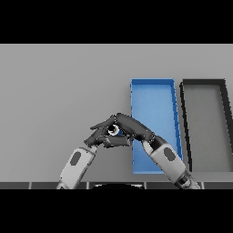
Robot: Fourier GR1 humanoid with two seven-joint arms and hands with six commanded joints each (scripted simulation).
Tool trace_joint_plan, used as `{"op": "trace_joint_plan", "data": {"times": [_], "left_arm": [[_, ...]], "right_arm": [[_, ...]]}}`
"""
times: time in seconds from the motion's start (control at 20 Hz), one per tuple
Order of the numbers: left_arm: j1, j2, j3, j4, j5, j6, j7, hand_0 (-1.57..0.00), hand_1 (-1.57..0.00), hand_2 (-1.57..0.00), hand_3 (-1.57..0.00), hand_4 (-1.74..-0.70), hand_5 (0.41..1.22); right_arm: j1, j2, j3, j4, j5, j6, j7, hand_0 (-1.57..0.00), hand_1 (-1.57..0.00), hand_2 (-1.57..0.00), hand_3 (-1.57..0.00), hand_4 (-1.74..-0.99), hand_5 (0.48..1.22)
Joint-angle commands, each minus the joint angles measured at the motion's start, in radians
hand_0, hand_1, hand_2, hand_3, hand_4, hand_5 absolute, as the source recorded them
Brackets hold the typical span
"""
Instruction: Pick up the blue pipe and place it into the blue bin.
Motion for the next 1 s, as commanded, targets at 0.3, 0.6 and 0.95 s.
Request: {"op": "trace_joint_plan", "data": {"times": [0.3, 0.6, 0.95], "left_arm": [[-0.016, 0.039, 0.001, 0.003, -0.062, -0.006, -0.042, -0.94, -0.86, -0.83, -0.75, -1.37, 1.221], [-0.011, 0.044, 0.011, -0.013, -0.114, -0.036, 0.035, -0.24, -0.22, -0.22, -0.19, -1.02, 0.848], [0.006, 0.032, 0.008, -0.004, -0.119, -0.021, 0.082, -0.05, -0.05, -0.04, -0.04, -0.95, 0.513]], "right_arm": [[0.003, 0.019, 0.013, -0.012, 0.056, -0.039, 0.013, -1.56, -1.56, -1.56, -1.55, -1.736, 1.205], [0.014, 0.038, 0.008, -0.027, 0.093, -0.04, 0.047, -1.57, -1.57, -1.57, -1.57, -1.74, 1.217], [0.021, 0.071, -0.013, -0.018, 0.081, -0.033, 0.046, -1.57, -1.57, -1.57, -1.57, -1.741, 1.22]]}}
